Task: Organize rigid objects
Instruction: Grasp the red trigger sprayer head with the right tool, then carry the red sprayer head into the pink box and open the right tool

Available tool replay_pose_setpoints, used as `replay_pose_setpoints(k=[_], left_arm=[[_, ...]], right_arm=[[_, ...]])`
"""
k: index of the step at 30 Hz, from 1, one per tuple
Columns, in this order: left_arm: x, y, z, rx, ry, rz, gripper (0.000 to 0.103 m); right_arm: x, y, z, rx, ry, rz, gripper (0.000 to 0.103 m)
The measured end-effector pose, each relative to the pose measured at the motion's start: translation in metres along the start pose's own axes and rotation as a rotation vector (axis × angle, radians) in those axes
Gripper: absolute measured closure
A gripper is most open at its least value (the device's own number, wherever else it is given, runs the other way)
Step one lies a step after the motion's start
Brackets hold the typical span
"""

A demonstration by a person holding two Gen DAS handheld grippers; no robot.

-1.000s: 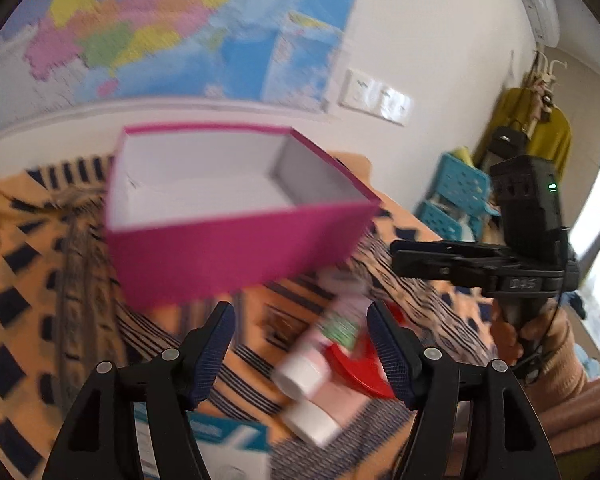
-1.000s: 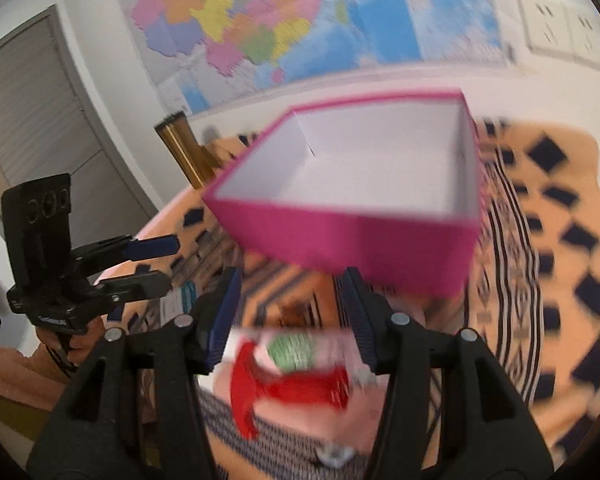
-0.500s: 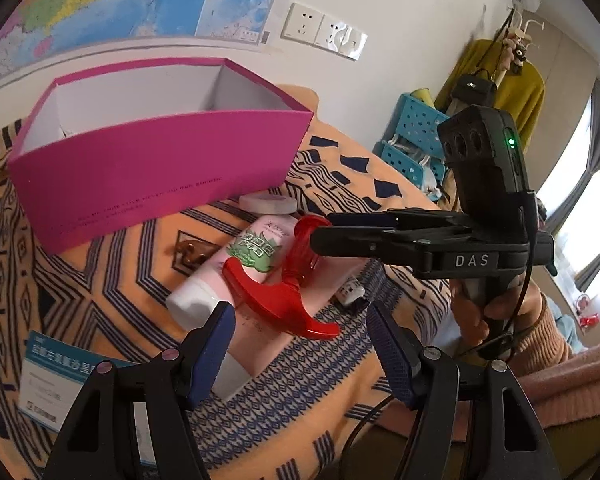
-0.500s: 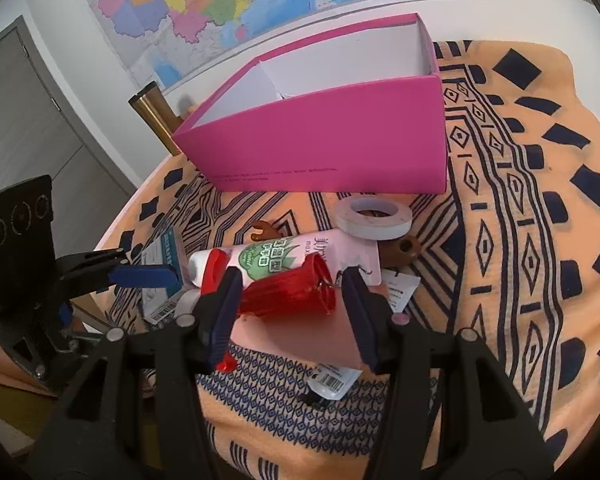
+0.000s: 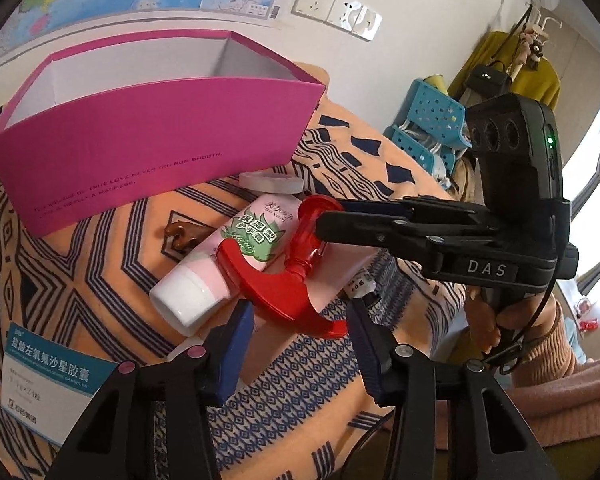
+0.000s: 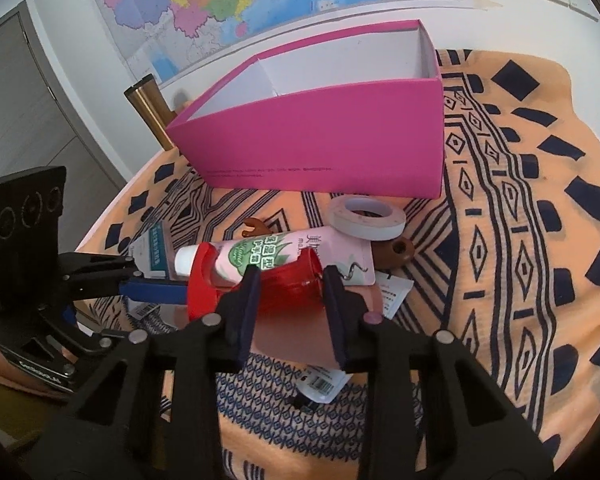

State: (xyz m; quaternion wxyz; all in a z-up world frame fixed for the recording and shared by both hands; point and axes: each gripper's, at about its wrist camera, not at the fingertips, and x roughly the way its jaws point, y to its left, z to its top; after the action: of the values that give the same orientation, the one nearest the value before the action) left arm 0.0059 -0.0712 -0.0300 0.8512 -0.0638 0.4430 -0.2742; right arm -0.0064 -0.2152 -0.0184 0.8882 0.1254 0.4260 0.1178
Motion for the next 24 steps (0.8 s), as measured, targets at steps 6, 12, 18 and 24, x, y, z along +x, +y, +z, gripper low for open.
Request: replay_pose_setpoints(k=[6, 12, 18, 24], left_arm=[[-0.004, 0.0, 0.006, -0.017, -0.018, -0.003, 0.055], [-0.009, -0.003, 0.014, -0.005, -0.04, 0.002, 0.055], [-0.005, 0.0, 0.015, -0.014, -0.032, 0.016, 0.055], [-0.012, 0.0, 0.022, -0.009, -0.062, 0.023, 0.055]], right_arm=[[-0.006, 0.003, 0.0, -0.005, -0.011, -0.021, 0.076], [-0.015, 0.005, 0.004, -0.004, -0.038, -0.025, 0.076], [-0.017, 0.004, 0.005, 0.01, -0.05, -0.023, 0.08], [-0.022, 0.004, 0.011, 0.006, -0.076, -0.031, 0.085]])
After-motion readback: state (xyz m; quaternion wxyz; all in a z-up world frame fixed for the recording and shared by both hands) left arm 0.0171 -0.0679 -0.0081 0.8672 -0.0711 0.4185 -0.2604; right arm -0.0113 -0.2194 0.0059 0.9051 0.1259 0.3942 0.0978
